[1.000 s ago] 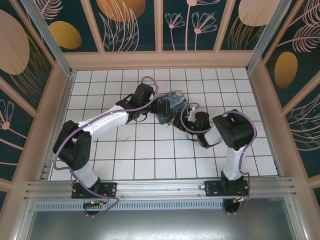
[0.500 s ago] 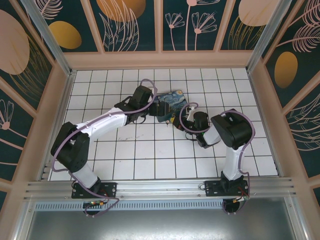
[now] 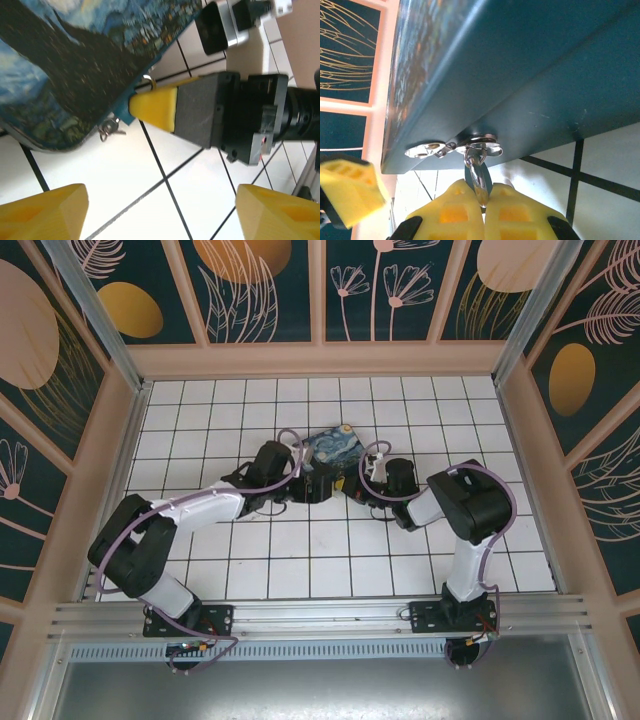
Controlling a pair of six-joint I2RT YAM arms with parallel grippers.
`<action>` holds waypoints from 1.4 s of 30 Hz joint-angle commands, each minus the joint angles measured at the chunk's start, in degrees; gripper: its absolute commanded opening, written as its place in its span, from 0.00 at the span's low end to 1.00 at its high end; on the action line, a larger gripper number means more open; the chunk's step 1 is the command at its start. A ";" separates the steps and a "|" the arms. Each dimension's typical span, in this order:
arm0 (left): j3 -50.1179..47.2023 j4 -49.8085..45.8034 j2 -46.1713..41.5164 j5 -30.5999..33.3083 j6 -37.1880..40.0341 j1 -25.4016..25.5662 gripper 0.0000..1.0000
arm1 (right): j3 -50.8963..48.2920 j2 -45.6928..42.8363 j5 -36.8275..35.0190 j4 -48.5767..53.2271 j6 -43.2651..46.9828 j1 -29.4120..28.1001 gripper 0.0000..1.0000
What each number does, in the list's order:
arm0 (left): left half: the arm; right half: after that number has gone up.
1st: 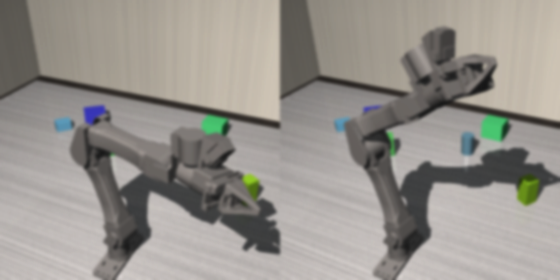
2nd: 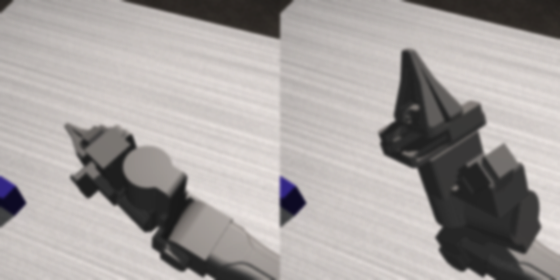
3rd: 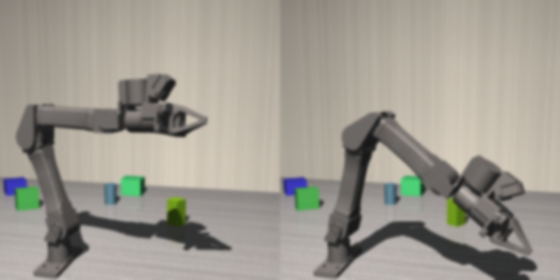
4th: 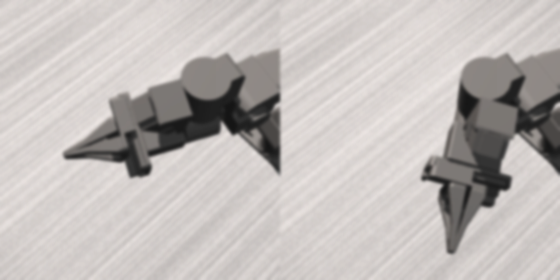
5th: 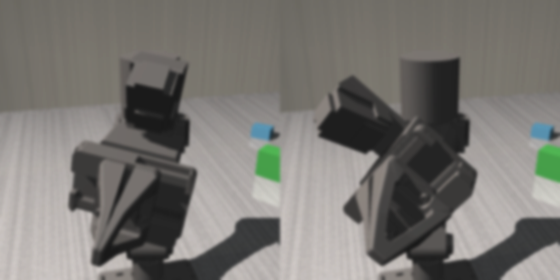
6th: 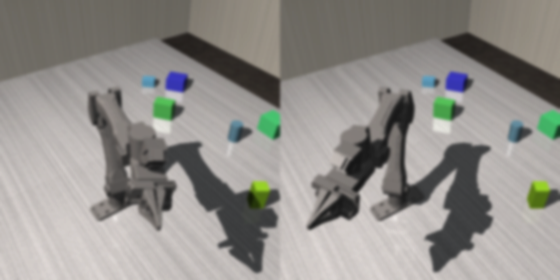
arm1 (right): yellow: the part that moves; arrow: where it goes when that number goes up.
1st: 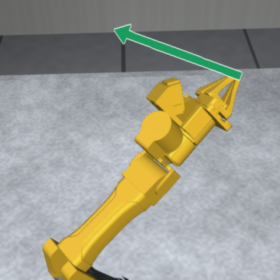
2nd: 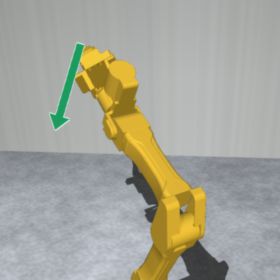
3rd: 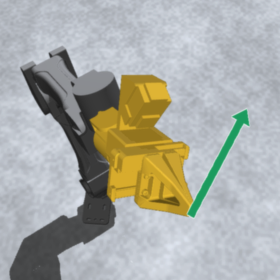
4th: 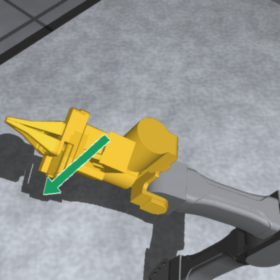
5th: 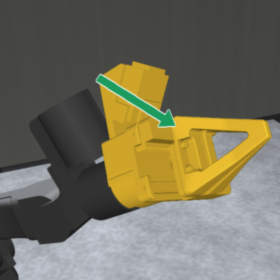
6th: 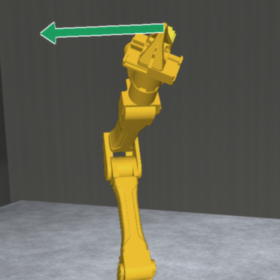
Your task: Unlock the padlock with the key
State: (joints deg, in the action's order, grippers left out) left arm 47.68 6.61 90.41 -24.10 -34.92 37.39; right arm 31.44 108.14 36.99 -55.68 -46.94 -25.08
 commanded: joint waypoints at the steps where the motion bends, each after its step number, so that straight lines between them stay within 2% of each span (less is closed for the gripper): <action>1: -2.67 8.58 -1.64 -4.62 -3.53 -0.34 0.73 | 1.43 -1.15 3.94 0.71 -1.08 0.54 0.00; 3: -4.15 9.75 -1.90 -4.73 -4.24 -0.36 0.70 | 1.43 -0.63 4.96 -0.55 -2.13 0.80 0.00; 17: -7.87 19.34 3.90 -3.87 -8.89 -0.37 0.61 | 2.52 0.98 12.01 -3.36 -4.19 1.48 0.00; 42: -8.40 30.97 11.99 -0.33 -15.09 -0.40 0.46 | 2.14 1.66 14.86 -4.82 -4.06 1.70 0.00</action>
State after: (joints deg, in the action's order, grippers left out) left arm 38.79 33.65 101.34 -25.08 -48.99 37.39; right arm 33.28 108.95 48.56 -55.90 -50.57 -23.64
